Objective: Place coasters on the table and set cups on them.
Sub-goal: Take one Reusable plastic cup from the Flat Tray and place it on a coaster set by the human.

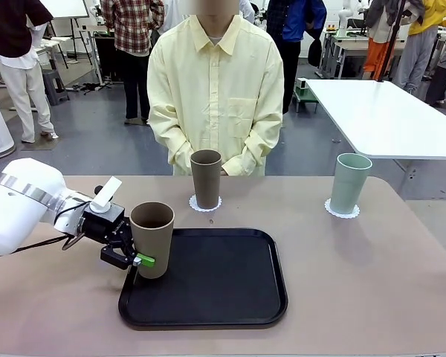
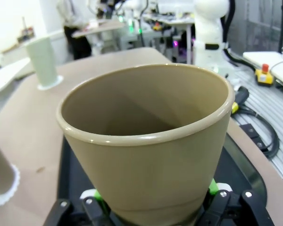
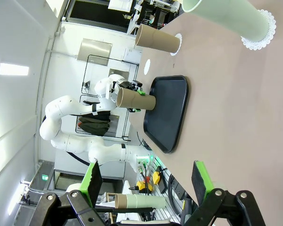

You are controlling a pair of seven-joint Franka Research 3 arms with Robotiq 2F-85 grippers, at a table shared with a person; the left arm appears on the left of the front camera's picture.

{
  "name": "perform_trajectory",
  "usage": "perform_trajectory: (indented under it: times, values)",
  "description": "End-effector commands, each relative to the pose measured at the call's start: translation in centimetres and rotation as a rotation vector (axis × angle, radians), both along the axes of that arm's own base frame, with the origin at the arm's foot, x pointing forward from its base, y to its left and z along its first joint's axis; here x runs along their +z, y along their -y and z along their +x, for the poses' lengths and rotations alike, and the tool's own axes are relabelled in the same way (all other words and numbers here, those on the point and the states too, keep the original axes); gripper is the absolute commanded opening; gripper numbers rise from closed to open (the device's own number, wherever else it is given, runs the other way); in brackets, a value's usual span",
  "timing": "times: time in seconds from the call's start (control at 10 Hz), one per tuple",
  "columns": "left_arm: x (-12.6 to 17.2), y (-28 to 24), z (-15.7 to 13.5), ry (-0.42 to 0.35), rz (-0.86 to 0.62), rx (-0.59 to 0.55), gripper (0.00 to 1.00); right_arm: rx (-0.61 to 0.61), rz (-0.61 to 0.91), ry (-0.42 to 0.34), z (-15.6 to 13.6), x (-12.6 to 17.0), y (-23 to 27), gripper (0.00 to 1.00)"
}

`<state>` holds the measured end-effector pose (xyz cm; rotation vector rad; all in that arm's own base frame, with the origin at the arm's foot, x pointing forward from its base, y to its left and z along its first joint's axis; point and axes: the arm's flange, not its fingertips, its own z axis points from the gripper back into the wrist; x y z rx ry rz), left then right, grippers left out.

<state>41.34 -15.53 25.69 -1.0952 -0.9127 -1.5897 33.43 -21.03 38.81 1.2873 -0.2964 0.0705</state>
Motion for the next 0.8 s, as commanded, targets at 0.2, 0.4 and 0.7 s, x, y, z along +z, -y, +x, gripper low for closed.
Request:
perform_trajectory:
  times: [0.2,0.4,0.7]
  values:
    - [6.3,-1.9,-0.5,-0.037,-0.030,0.112,0.09,-0.002,0.001,-0.003,0.0,0.0,0.0,1.00]
    - [12.7,-4.1,-0.2,-0.079,-0.013,0.206,0.09,-0.002,0.001,-0.003,0.0,0.0,0.0,1.00]
    - [18.8,-5.9,-0.7,-0.109,-0.019,0.239,0.09,-0.002,0.001,-0.003,0.0,0.0,0.0,1.00]
